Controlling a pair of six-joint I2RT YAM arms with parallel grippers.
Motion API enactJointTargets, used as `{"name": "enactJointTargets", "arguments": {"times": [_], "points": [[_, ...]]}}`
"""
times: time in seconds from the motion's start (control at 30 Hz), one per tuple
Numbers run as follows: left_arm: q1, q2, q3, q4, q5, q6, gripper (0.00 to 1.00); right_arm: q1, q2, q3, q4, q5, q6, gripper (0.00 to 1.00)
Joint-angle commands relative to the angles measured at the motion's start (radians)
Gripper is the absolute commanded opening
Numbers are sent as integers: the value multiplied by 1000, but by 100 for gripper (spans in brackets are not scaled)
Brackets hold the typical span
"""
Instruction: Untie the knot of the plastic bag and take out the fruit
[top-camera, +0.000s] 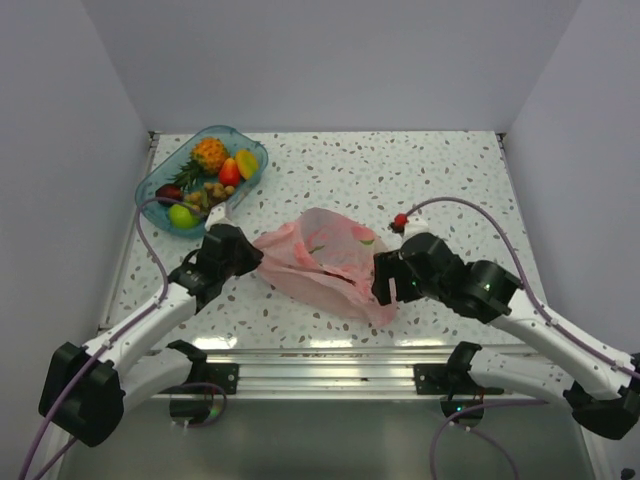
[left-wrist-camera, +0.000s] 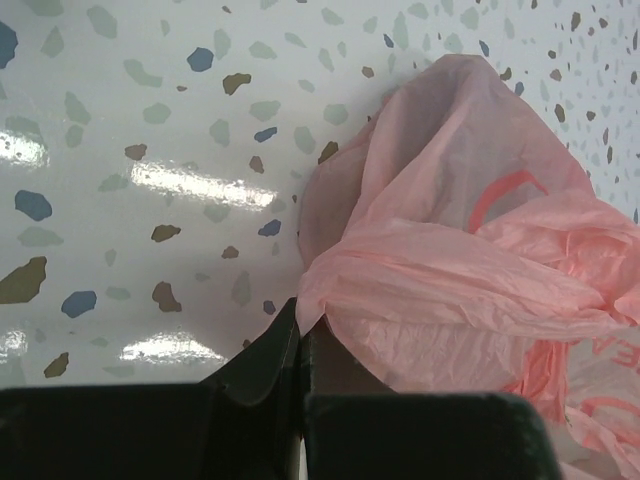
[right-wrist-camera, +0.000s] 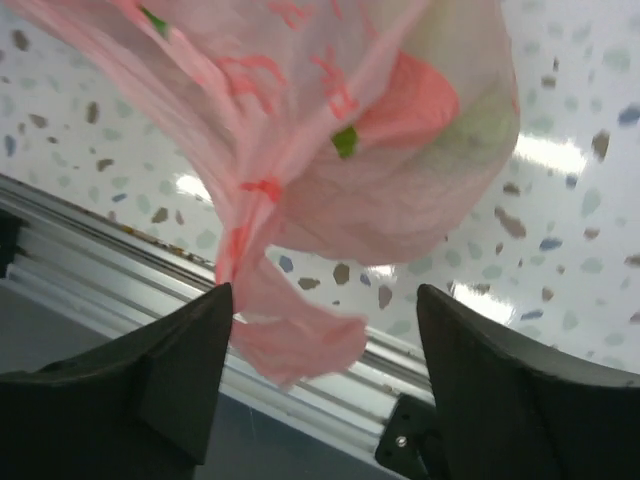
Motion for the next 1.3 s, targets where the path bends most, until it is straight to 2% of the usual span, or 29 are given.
{"name": "enactJointTargets", "arguments": {"times": [0.0, 0.17, 0.27, 0.47, 0.8, 1.0, 1.07, 1.13, 1.17, 1.23, 1.27], "points": [[6, -33, 4, 74, 33, 121, 1, -1, 86, 232, -27, -45, -259, 80], [6, -28, 25, 77, 61, 172, 2, -1, 303, 432, -35, -112, -462, 90], [6, -20, 33, 75, 70, 184, 3, -1, 396, 473, 20, -132, -541, 92], [4, -24, 36, 69, 80, 201, 3, -1, 543, 444, 164, -197, -571, 93], [4, -33, 24, 51, 101, 238, 3, 19, 706, 407, 347, -195, -589, 94], [4, -28, 23, 54, 119, 246, 3, 30, 813, 410, 419, -123, -598, 94], [4, -27, 27, 55, 127, 249, 3, 28, 847, 426, 426, -54, -597, 89], [6, -27, 24, 55, 139, 256, 3, 19, 858, 436, 442, 11, -627, 80], [4, -27, 20, 55, 142, 259, 3, 12, 864, 458, 449, 19, -626, 65], [4, -25, 5, 57, 150, 266, 3, -27, 884, 487, 450, 24, -615, 48], [4, -25, -1, 55, 150, 267, 3, -44, 887, 511, 458, 27, -611, 31]]}}
